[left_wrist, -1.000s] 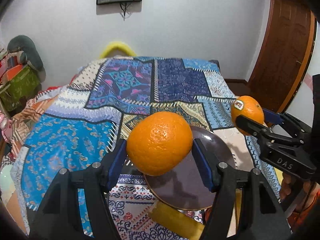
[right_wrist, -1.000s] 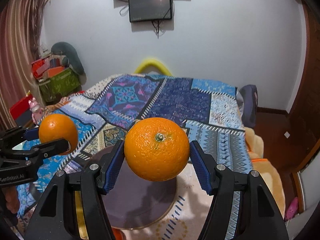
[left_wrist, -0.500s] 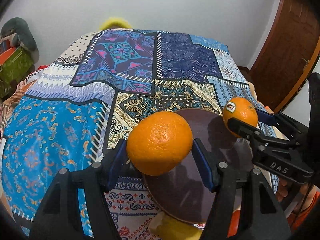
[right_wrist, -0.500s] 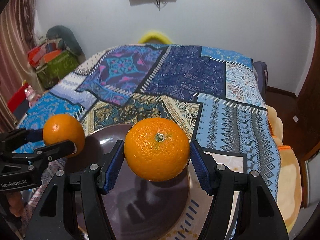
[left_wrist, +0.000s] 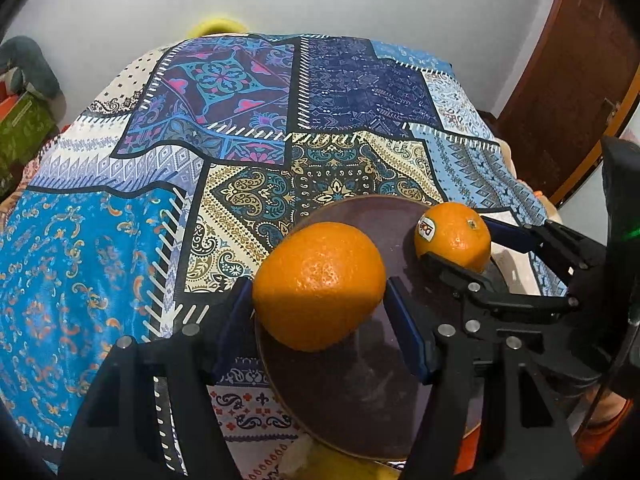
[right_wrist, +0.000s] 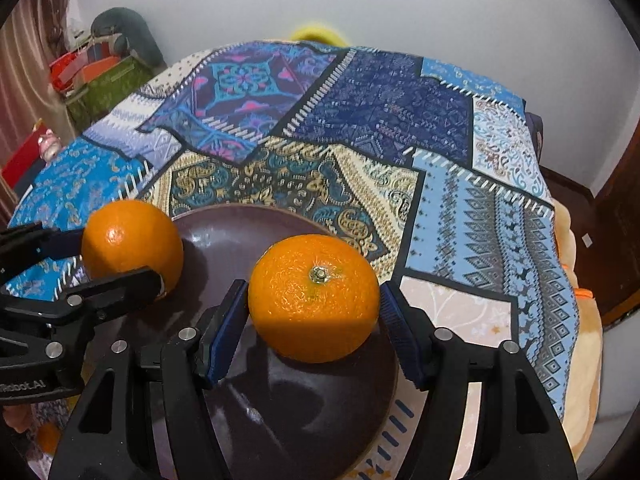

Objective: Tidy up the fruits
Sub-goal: 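Carry both held oranges over the dark purple plate, then lower both oranges onto the plate and open both grippers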

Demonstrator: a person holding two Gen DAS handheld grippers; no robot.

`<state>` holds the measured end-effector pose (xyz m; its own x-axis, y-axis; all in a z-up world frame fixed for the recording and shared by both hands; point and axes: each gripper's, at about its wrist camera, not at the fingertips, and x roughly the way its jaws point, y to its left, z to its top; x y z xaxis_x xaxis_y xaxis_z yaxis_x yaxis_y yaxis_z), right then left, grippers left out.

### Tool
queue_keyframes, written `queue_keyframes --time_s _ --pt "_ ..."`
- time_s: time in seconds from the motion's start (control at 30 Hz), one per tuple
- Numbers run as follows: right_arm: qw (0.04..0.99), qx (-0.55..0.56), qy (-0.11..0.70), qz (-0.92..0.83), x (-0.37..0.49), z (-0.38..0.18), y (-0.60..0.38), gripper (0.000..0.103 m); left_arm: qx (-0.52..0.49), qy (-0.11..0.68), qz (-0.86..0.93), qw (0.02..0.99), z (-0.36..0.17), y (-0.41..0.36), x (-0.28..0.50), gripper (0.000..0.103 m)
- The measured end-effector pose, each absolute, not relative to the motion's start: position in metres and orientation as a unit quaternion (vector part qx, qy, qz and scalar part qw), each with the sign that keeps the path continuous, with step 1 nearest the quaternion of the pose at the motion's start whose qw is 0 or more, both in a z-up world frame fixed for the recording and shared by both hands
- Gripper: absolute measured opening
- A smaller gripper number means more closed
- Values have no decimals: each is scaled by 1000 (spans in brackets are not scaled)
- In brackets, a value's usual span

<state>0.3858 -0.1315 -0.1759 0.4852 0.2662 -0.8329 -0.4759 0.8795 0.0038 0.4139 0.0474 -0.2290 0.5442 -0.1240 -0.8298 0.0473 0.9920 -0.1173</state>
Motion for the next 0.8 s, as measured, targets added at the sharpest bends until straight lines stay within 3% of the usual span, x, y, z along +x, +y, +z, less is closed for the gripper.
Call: queue_keyframes --time_s 0.13,0.33,0.8 --pt "856 -133 452 213 380 -175 -128 64 -42 477 -45 877 -229 48 410 66" --pt "862 -145 440 207 367 -163 -133 76 -48 457 -40 887 -208 56 396 70" --pt "885 -124 404 196 308 -110 -160 77 -36 428 -30 902 -157 63 336 71"
